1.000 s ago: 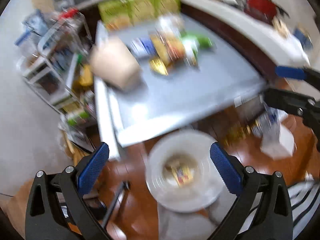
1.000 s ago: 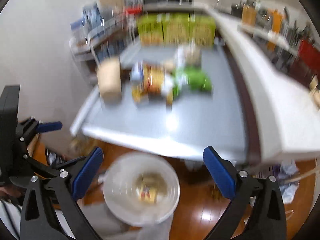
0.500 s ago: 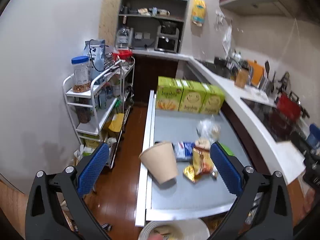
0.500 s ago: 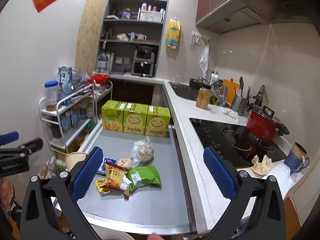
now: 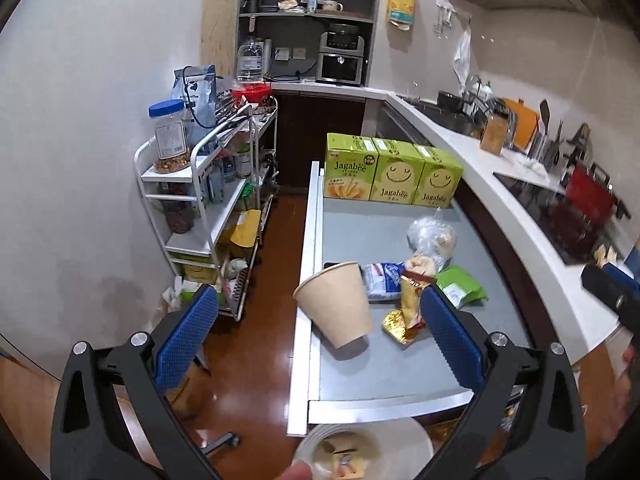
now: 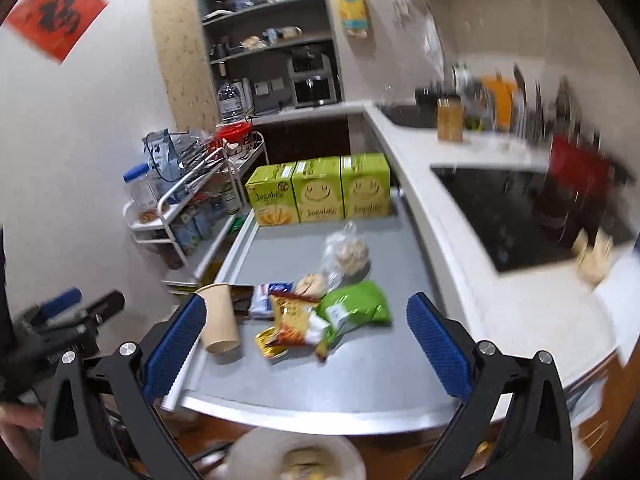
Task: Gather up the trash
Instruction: 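Raise both tools back up toward the counter, then grasp the second tan paper cup with the left gripper while the right gripper approaches the green bag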
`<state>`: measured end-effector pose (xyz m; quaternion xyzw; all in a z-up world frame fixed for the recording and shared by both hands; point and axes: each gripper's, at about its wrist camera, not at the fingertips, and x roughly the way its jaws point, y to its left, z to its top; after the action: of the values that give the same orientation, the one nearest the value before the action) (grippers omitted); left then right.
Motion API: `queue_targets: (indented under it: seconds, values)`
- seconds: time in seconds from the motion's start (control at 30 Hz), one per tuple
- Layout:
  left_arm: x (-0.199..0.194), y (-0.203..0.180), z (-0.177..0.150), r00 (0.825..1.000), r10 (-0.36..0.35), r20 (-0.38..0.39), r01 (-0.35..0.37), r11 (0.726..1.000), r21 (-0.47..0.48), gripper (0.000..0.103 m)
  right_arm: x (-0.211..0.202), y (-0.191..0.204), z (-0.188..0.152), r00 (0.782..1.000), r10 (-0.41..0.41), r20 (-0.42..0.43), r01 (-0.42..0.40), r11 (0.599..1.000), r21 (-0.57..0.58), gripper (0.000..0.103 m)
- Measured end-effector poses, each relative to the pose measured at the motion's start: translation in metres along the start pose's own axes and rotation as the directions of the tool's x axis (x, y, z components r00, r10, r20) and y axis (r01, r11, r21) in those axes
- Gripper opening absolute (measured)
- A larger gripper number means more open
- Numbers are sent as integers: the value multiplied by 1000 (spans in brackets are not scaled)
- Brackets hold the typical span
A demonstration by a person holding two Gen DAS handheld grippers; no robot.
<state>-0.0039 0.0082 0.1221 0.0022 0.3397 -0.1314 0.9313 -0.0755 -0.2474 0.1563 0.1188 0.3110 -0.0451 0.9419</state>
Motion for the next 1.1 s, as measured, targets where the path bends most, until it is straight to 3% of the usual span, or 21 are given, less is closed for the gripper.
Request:
queue_targets:
  seconds: [0.3, 0.53, 0.73, 0.9, 1.1]
  values:
    - [-2, 5, -4, 1000, 21, -4, -21, 999, 36, 101, -15, -22, 7, 992, -111, 53, 110, 994, 14, 99]
    - [5, 7, -3, 999, 33, -10, -33, 998, 59, 101, -8, -35, 5, 986, -162, 34, 161, 987, 16, 98]
    - [41, -7, -15, 997, 2, -77, 6, 993, 115, 101, 45, -30, -3, 982, -172, -77, 169, 985, -40, 98]
    - [70, -18, -9, 993, -3, -118, 13, 996, 87, 101, 95, -27, 4, 970, -198, -142, 189, 979, -76, 95]
    - [110, -22, -7, 982, -32, -185, 40, 999, 37, 101, 158, -33, 9, 937, -236, -256, 213, 970, -115, 89]
